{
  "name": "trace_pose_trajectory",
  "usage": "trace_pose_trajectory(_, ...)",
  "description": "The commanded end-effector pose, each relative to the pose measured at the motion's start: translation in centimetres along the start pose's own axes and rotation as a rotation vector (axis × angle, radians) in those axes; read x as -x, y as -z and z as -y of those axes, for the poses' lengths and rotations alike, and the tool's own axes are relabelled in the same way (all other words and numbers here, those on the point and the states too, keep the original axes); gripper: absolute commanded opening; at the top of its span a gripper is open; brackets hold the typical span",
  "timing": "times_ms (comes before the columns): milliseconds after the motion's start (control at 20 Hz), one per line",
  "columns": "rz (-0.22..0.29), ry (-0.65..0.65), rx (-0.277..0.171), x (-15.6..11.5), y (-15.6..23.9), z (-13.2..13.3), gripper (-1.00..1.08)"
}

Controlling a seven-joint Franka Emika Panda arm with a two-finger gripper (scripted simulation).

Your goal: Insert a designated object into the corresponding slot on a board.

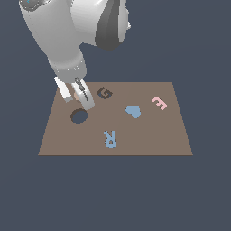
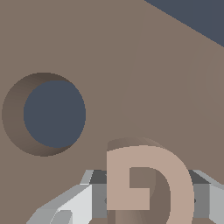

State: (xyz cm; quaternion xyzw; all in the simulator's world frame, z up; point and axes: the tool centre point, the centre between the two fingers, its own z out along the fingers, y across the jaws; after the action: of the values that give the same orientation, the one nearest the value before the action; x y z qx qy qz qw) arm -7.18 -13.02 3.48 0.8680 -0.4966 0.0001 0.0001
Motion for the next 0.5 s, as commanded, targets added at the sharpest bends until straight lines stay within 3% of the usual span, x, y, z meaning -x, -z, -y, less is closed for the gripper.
trace_pose_trajectory(0, 0.000, 0.108, 0.000, 0.2, 0.1, 0.6, -1.00)
trace_pose_trajectory(450, -0.001, 0.541, -0.001, 1.4, 0.2, 2.5, -1.00)
